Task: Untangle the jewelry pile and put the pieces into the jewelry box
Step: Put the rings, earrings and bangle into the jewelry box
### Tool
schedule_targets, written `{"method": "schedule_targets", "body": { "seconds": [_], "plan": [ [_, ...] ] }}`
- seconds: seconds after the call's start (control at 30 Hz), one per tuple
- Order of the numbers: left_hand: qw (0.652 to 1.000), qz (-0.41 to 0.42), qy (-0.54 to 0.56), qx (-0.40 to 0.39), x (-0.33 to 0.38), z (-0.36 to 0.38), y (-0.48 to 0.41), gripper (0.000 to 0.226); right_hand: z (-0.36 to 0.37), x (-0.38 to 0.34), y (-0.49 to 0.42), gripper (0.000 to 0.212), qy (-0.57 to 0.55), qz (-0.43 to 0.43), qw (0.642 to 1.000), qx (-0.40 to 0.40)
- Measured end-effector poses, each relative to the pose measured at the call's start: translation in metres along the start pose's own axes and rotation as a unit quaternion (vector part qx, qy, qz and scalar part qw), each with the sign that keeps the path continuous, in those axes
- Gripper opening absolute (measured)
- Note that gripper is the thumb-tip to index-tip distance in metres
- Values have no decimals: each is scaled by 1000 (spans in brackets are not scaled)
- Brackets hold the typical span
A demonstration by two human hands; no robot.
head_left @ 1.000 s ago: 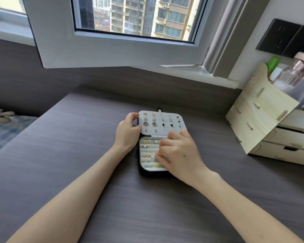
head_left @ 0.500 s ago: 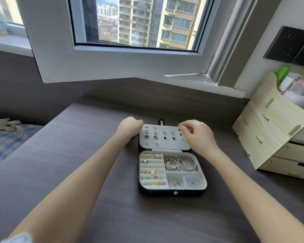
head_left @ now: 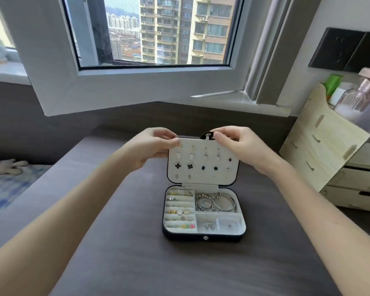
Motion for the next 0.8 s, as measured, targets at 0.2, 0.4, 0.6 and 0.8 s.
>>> {"method": "schedule_targets", "body": {
  "seconds": [0.2,0.4,0.6,0.8],
  "plan": [
    [963,248,-98,39,28,-5,79,22,-16,-55,73,21,167,-269,943,104],
    [869,433,-224,83,0,11,140,27,9,-59,161,7,296,-446,823,191],
    [831,483,-256,99,-20,23,161,30,26,-46,190,10,330,-471,790,213],
    [785,526,-312,99,-28,36,166,32,32,-38,193,13,349,-472,785,198]
  ]
}}
Point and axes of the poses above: each hand's wrist, its own y-axis away from the middle knuckle, its own z-axis out of the palm, x = y × z, the point moved 10 cm from there along -y, towards the middle knuckle, and after that the axes turned 12 degrees about x, right-handed, at the moved point
